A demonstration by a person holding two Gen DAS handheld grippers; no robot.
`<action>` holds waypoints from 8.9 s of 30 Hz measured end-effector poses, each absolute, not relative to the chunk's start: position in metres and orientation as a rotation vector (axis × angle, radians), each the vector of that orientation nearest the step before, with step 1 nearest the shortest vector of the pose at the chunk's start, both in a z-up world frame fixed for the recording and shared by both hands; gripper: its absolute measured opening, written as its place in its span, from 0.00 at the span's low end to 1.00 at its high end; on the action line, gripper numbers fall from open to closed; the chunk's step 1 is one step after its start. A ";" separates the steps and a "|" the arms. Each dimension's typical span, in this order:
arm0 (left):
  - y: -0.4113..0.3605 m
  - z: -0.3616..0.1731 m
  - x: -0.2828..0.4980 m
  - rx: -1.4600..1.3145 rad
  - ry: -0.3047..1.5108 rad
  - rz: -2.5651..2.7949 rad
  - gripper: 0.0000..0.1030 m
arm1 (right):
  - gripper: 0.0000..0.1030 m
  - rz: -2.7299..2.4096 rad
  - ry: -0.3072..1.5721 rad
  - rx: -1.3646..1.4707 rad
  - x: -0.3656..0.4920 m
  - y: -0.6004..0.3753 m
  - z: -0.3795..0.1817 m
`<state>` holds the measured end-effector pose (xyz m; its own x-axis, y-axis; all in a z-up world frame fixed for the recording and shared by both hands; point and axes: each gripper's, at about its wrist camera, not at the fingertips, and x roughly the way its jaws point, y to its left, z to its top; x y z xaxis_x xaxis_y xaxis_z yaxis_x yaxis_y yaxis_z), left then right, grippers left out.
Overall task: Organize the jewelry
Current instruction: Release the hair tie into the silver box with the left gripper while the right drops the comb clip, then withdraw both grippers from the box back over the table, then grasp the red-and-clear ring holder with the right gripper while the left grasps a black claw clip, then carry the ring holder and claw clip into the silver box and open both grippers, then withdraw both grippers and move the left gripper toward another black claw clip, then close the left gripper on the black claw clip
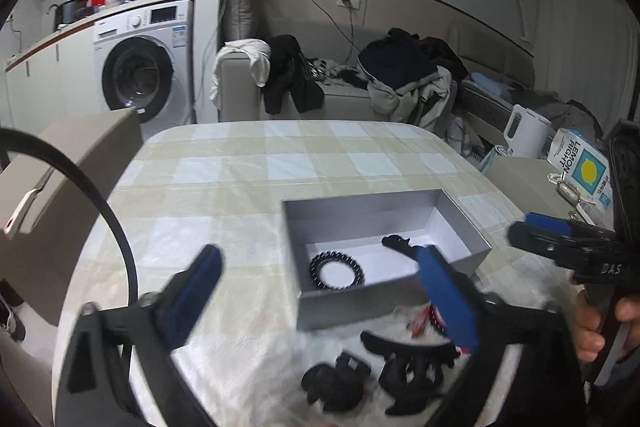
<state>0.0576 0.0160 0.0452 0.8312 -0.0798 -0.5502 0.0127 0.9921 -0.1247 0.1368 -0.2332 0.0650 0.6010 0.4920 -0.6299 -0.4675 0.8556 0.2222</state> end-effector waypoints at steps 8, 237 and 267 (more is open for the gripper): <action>0.023 0.040 0.035 -0.140 0.584 -0.043 0.99 | 1.00 0.533 0.723 0.004 0.103 -0.246 0.065; -0.028 0.004 0.028 -0.043 0.660 -0.133 0.99 | 0.71 0.796 0.982 -0.222 0.105 -0.228 0.007; -0.026 -0.012 0.034 -0.010 0.761 -0.156 0.99 | 0.39 0.694 0.923 -0.417 0.102 -0.211 -0.008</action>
